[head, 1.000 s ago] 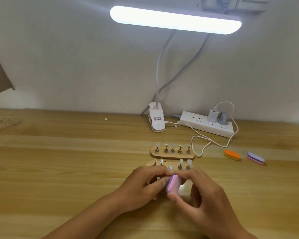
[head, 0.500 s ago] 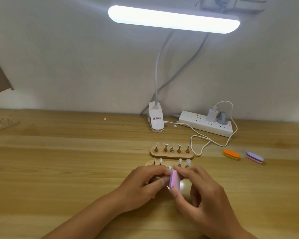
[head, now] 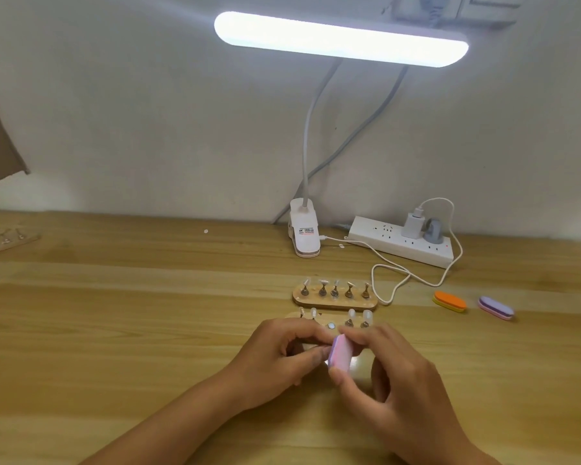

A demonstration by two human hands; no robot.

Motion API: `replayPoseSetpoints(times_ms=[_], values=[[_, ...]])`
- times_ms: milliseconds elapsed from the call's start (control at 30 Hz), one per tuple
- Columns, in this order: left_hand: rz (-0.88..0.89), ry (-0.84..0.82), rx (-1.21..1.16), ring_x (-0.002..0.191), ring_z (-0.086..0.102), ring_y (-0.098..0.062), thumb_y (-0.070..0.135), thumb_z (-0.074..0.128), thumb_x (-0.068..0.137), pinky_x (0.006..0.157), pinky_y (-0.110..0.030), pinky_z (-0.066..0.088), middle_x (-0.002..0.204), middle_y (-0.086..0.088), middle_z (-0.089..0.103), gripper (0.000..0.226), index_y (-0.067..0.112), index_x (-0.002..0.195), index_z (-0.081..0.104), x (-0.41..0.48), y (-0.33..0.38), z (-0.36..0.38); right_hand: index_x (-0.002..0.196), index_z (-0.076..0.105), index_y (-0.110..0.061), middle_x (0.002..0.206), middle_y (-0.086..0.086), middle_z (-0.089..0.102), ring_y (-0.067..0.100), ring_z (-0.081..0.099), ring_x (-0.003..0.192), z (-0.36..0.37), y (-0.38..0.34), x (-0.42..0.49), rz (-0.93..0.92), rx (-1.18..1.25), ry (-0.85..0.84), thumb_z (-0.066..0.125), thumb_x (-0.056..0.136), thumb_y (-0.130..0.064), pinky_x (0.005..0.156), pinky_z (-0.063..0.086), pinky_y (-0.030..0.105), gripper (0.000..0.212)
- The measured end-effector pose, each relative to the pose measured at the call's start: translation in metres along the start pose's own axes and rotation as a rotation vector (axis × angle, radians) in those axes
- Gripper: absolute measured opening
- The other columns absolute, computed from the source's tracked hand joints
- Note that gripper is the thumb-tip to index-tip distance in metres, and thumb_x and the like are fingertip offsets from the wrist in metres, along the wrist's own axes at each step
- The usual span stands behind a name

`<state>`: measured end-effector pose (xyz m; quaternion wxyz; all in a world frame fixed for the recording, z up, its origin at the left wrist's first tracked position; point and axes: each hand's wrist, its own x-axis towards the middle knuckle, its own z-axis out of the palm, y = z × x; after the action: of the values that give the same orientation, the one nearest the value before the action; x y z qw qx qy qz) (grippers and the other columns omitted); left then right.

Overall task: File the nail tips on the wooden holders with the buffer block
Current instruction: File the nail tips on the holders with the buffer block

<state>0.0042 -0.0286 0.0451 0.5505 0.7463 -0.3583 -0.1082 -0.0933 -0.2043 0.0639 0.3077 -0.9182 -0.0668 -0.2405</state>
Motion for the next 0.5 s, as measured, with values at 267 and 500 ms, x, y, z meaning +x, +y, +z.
replayPoseSetpoints(times_ms=[267,500], values=[[-0.009,0.012,0.005,0.047,0.050,0.000,0.013,0.071,0.091,0.049,-0.017,0.041,0.076,0.021,0.069,0.010,0.015,0.100,0.076,0.001,0.001,0.002,0.096,0.063,-0.035,0.090,-0.014,0.059,0.012,0.047,0.049,-0.003,0.011,0.004,0.127,0.125,0.119,0.070,0.075,-0.054,0.051,0.038,0.016,0.028],[-0.022,-0.003,0.038,0.048,0.050,0.002,0.013,0.070,0.091,0.049,-0.015,0.038,0.064,0.021,0.064,0.012,0.024,0.094,0.074,-0.001,0.002,0.002,0.092,0.063,-0.036,0.090,-0.017,0.058,0.011,0.051,0.057,-0.002,0.010,0.005,0.141,0.057,0.061,0.061,0.071,-0.073,0.054,0.037,0.022,0.043]])
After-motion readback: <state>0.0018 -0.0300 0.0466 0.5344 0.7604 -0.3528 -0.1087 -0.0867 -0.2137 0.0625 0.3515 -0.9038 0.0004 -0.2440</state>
